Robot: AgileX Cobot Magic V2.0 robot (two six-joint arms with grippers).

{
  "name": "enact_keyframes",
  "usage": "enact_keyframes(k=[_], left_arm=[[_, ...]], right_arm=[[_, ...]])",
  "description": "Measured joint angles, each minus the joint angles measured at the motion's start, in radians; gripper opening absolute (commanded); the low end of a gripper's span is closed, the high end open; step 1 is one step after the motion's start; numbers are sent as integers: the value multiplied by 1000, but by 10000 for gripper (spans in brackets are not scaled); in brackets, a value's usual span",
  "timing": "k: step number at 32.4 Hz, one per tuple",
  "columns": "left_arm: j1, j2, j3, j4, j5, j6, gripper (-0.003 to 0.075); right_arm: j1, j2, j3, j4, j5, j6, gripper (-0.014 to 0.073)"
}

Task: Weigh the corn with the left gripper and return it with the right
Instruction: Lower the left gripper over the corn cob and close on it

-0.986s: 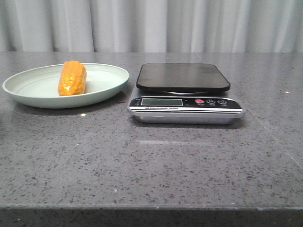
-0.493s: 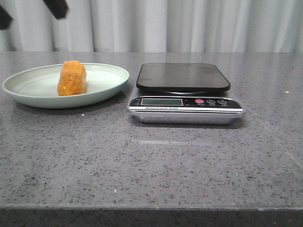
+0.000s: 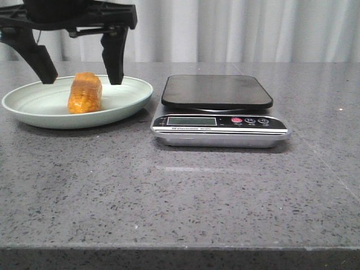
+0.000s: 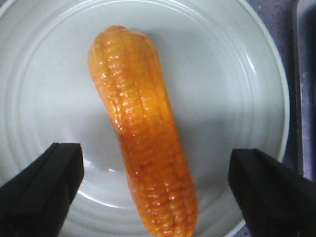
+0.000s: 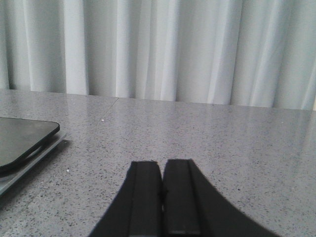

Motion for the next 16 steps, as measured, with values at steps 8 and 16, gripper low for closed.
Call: enact_keyframes(k=[8,16], left_arm=[[17,52,-14,-4,22,-27,492],[32,67,-16,-6,19,-27,117]], right_arm=[[0,0,0,0,0,0,146],[0,0,0,0,0,0,146]])
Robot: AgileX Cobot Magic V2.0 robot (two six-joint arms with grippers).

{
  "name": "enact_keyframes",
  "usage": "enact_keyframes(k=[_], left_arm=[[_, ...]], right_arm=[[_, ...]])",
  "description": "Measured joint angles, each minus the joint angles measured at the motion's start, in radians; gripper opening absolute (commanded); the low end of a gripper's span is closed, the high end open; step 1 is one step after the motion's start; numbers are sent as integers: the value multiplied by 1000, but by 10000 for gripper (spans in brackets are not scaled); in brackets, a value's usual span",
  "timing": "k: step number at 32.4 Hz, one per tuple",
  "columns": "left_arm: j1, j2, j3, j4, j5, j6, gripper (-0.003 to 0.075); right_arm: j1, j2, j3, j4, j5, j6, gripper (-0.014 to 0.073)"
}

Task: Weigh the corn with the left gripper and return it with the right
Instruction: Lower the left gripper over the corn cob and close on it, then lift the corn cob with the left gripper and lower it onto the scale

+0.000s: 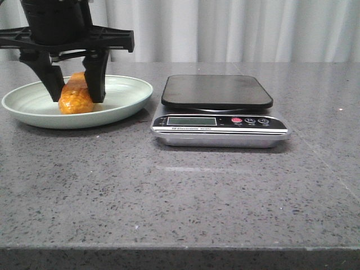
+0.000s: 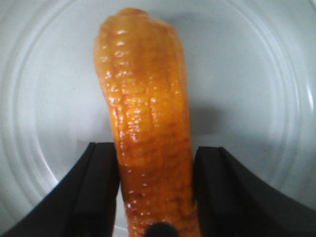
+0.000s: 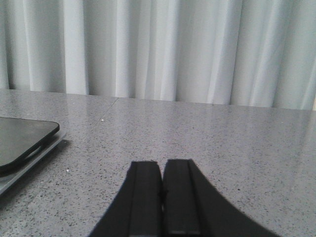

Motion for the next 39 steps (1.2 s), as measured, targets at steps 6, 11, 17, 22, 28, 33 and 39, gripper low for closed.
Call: enact_keyframes(k=[6,11,17,22,28,33,39], left_arm=[[0,0,-10,0,-12,7,136],[0,0,-86,-7,-3,66,136],[-45,0,-245,-26,9,122,136],[-106,40,-347,-95,23,161,136],[-185,134,-418,-105,55,169,136],[-252,204,-442,-67,57,173,137],[-276,238,-449,-56,57,163,139]], right_arm=[[0,0,0,0,0,0,146],[0,0,0,0,0,0,146],[0,0,0,0,0,0,146],[0,0,0,0,0,0,146],[0,0,0,0,0,0,146],[0,0,0,0,0,0,146],[0,0,0,0,0,0,146]])
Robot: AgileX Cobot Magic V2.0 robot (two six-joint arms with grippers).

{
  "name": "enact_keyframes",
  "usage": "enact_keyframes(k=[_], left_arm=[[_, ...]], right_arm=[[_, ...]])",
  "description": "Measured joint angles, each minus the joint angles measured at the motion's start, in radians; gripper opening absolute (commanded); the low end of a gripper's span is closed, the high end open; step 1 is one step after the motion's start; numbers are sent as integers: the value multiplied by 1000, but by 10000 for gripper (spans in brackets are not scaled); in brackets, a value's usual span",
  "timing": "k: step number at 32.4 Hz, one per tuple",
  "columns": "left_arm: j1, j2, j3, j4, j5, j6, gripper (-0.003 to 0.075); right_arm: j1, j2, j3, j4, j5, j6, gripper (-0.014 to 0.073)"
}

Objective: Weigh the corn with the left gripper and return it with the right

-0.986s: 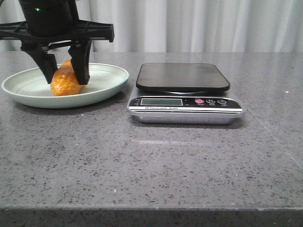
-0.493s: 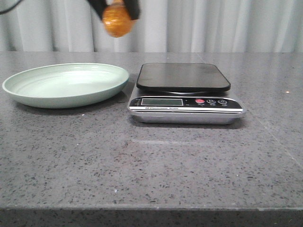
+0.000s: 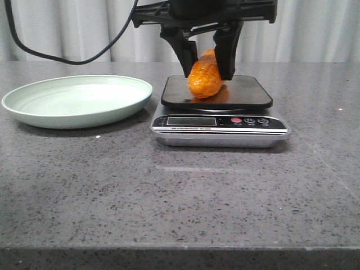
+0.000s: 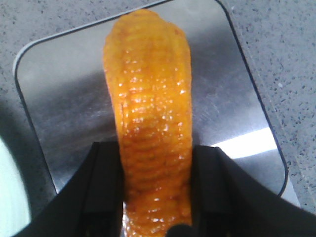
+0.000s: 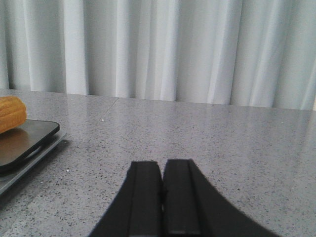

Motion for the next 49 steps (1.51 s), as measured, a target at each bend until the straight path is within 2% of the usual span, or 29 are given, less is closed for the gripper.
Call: enact_keyframes(k=[2,4,10,14,19,27,32,35,36,38,41,46,49], left_arm=[[0,0,-2,0,1,-5,153],[0,0,-2,0,1,-5,211],[0,2,-2,0,2,-7,492],[0,5,-2,-2,12,-7,552],[0,10,-42,-2,41,-7,545],[0,11,-230,32,131,6,523],[0,-26,-262,40,155,99,351],[0,-58,-262,52,163,131,160],[0,-71,-257,62,163,133,119],[0,-99,-238,86,163,135,141],[3,-173,-167,117,158,142,130],[37,-350,61,122,86,142,130],[56,-479,235,117,-4,142,130]], right_arm=[[0,0,0,0,0,0,146],[0,0,0,0,0,0,146],[0,0,0,0,0,0,146],[0,0,0,0,0,0,146],[0,0,0,0,0,0,146],[0,0,0,0,0,0,146],[0,0,0,0,0,0,146],[0,0,0,0,0,0,146],[0,0,0,0,0,0,146],[0,0,0,0,0,0,146],[0,0,0,0,0,0,146],[0,0,0,0,0,0,146],[0,0,0,0,0,0,146]])
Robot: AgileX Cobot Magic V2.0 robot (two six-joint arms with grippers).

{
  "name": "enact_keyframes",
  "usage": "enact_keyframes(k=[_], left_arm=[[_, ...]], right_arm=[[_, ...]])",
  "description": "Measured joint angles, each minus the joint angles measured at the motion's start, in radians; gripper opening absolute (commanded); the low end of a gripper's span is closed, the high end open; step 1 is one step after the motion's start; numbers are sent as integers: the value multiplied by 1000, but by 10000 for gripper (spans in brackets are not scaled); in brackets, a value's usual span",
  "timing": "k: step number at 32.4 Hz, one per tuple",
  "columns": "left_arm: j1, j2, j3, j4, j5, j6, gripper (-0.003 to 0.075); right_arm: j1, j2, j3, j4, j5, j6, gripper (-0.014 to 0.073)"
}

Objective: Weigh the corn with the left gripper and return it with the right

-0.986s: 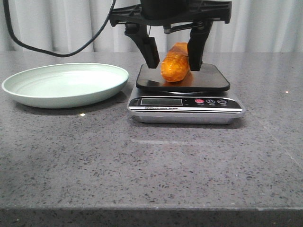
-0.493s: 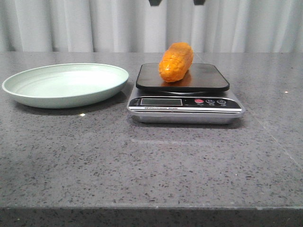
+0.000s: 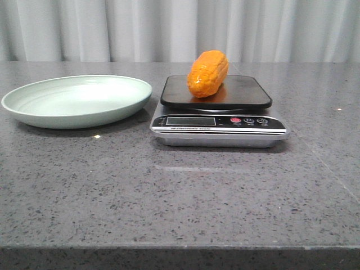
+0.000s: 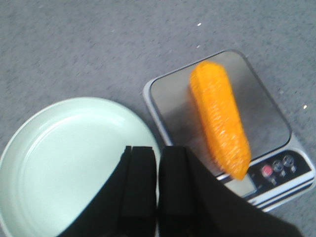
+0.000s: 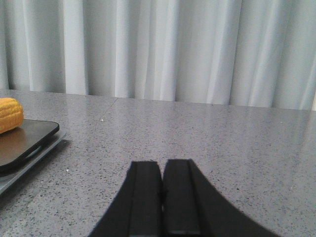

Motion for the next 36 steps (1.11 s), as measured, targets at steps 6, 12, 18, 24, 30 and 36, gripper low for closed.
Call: enact_keyframes(k=[6,12,18,24,30,36], left_arm=[[2,-292,319,-16,-173,0,130],[2,-580,580,-31,-300,0,130],[2,-907,835,-38,-411,0,130],[2,-1251,1074,-38,-472,0,130],[2,-1500,1218,-38,-476,9,130],[2,-1526,1276,-40,-481,45,127]], right_arm=[[0,0,0,0,0,0,146],[0,0,0,0,0,0,146],[0,0,0,0,0,0,146],[0,0,0,0,0,0,146],[0,0,0,0,0,0,146],[0,0,0,0,0,0,146]])
